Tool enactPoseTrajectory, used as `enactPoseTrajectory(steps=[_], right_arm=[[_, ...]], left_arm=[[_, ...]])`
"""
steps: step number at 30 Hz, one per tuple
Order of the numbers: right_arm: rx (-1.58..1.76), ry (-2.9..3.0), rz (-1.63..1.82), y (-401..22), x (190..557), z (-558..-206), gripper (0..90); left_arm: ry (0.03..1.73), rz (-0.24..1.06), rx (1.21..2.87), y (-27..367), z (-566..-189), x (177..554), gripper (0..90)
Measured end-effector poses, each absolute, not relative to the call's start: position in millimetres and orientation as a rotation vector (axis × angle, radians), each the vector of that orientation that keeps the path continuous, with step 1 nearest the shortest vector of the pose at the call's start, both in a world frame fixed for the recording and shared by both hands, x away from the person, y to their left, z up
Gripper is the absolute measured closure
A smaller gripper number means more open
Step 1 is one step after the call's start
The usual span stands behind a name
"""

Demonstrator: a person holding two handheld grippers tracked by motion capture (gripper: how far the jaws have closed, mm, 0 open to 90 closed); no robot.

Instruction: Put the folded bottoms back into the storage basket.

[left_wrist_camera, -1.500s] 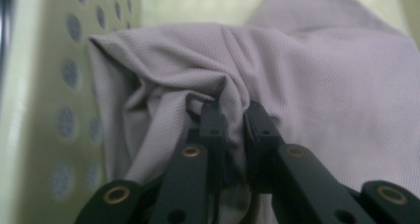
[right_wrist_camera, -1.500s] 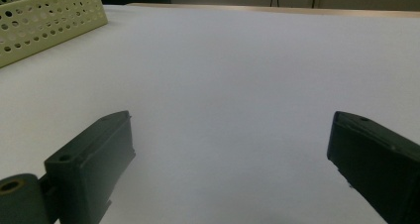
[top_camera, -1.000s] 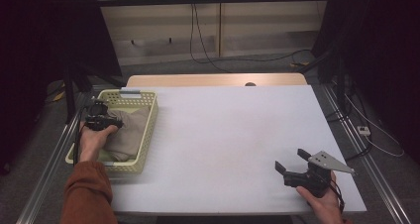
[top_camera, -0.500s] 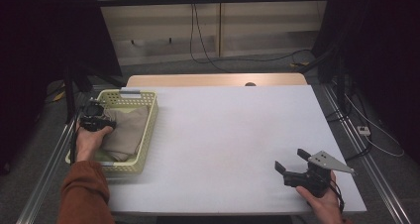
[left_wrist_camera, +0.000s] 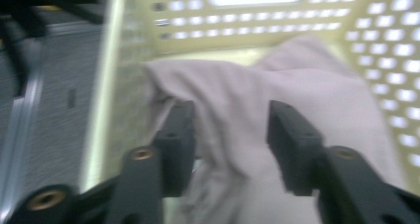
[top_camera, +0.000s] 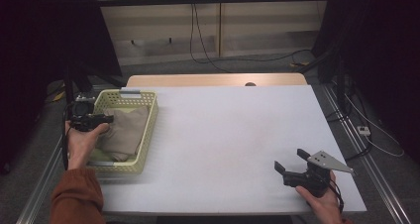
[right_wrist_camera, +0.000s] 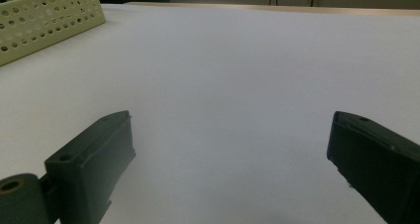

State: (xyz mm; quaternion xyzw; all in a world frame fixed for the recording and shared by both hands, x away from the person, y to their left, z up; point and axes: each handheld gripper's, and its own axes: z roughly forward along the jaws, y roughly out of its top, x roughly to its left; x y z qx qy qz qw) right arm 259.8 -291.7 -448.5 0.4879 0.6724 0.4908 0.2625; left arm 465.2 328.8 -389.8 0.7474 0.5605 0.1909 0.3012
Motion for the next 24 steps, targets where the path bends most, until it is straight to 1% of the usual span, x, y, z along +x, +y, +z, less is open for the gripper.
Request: enactPoseTrajectory(steps=[2, 4, 5, 6, 7, 9, 12, 15, 18, 20, 22, 24], right_arm=[[1.32, 1.819, 1.327, -292, 260, -449, 3.7], [1.32, 1.819, 1.327, -292, 260, -449, 3.7], [1.319, 1.819, 1.327, -292, 260, -448, 3.7], [1.317, 1.82, 1.328, -292, 259, -448, 3.7], [1.317, 1.819, 1.328, -292, 259, -448, 3.7], [1.32, 1.816, 1.332, -292, 259, -448, 3.7], [1.321, 1.816, 1.333, -292, 259, -448, 3.7], [1.316, 1.821, 1.33, -292, 259, -448, 3.7], [1.312, 1.823, 1.331, -291, 259, -448, 3.7], [1.315, 1.82, 1.331, -292, 259, -448, 3.7], [1.319, 1.819, 1.33, -292, 260, -448, 3.7], [1.32, 1.817, 1.334, -292, 259, -448, 3.7]], left_arm=[[1.494, 0.465, 2.031, 321, -396, 469, 66.8], [1.539, 0.424, 2.067, 314, -404, 474, 65.2], [1.538, 0.431, 2.091, 312, -408, 477, 67.5], [1.539, 0.43, 2.118, 309, -412, 480, 72.7], [1.561, 0.437, 2.109, 307, -418, 483, 75.2], [1.588, 0.402, 2.162, 305, -427, 489, 79.5], [1.581, 0.399, 2.184, 303, -428, 493, 81.4], [1.564, 0.364, 2.152, 304, -430, 496, 83.4], [1.531, 0.372, 2.134, 302, -433, 499, 84.4], [1.511, 0.395, 2.17, 297, -433, 499, 85.5], [1.521, 0.381, 2.199, 295, -431, 498, 88.2], [1.518, 0.372, 2.217, 294, -430, 496, 88.9]])
